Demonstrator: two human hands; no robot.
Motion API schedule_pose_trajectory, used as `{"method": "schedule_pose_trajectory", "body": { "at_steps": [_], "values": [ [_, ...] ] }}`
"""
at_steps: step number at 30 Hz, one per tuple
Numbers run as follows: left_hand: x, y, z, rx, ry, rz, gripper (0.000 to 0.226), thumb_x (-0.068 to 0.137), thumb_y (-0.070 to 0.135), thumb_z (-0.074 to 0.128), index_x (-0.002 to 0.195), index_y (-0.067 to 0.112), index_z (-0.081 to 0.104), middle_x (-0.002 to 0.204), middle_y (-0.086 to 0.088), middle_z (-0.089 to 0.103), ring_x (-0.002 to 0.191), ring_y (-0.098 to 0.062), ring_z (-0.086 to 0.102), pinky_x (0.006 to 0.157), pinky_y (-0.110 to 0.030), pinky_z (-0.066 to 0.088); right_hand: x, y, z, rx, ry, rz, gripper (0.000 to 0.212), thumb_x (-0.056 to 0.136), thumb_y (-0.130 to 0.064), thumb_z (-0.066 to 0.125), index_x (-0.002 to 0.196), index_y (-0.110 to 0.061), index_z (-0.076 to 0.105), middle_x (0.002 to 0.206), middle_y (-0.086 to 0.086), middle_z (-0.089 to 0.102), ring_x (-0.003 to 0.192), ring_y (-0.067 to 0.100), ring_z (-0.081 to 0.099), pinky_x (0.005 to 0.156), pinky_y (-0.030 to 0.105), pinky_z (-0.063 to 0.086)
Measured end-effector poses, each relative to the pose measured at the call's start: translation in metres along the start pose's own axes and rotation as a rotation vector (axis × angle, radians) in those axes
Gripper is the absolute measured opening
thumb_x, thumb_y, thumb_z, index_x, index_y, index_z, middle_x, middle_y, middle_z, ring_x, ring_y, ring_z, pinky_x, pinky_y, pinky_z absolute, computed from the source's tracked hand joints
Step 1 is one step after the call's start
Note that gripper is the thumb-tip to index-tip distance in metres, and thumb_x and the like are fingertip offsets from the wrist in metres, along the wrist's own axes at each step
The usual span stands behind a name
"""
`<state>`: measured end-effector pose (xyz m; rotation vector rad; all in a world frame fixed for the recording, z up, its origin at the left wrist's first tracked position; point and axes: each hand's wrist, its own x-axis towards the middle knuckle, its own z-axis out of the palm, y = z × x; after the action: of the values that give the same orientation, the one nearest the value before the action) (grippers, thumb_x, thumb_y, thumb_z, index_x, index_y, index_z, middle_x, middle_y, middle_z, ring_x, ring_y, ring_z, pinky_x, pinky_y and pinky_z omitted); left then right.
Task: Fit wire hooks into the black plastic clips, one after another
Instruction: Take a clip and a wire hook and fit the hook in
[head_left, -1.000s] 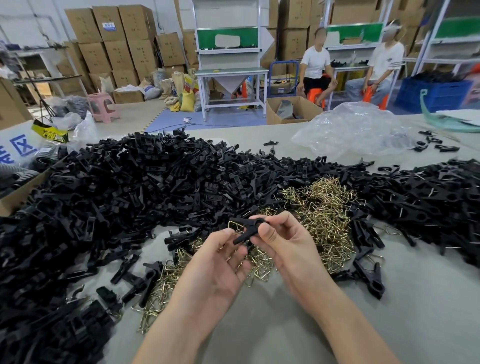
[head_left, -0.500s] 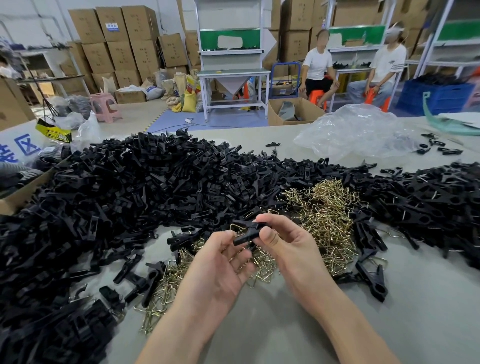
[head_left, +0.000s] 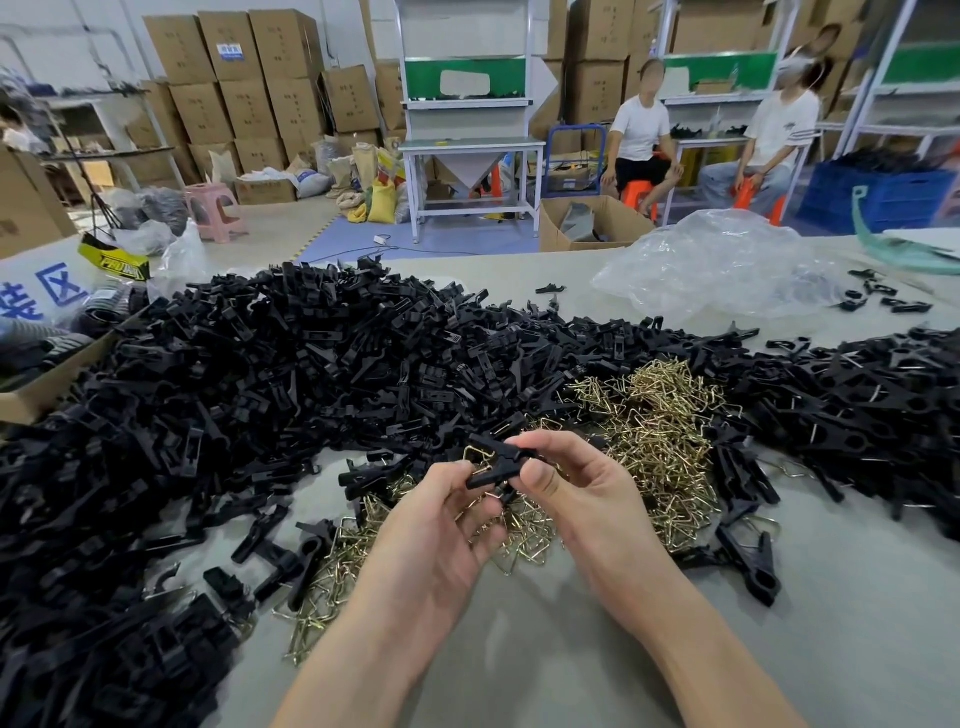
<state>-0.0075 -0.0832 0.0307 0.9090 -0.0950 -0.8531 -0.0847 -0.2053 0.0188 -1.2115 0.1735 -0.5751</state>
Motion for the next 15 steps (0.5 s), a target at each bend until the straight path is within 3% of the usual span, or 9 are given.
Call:
{"method": "schedule_pose_trajectory", "body": {
  "at_steps": [7, 15],
  "values": [
    [0.0025, -0.0011, -0.0029, 0.015, 0.029, 0.036, 0.033, 0.067, 0.027, 0.071, 0.097, 0.013, 0.070, 0.076, 0.000, 0.067, 0.057, -0.010, 0.060, 0.052, -0.024, 0.052, -0.0004, 0.0016, -0.0015, -0.061, -0.002, -0.018, 0.024, 0.076, -0.022, 0.079, 0.101, -0.019, 0.078, 0.107, 0.009, 0.076, 0.103, 0.021, 0.070, 0.091, 0.028, 0.053],
    [0.0032, 0.0011, -0.0059, 0.101, -0.033, 0.093, 0.042, 0.068, 0.029, 0.070, 0.105, 0.010, 0.066, 0.085, -0.002, 0.068, 0.062, -0.010, 0.060, 0.056, -0.024, 0.052, -0.0007, 0.0013, -0.0032, -0.045, 0.006, -0.019, 0.030, 0.074, -0.028, 0.084, 0.102, -0.016, 0.077, 0.112, 0.015, 0.074, 0.113, 0.035, 0.066, 0.106, 0.046, 0.048]
  ]
}}
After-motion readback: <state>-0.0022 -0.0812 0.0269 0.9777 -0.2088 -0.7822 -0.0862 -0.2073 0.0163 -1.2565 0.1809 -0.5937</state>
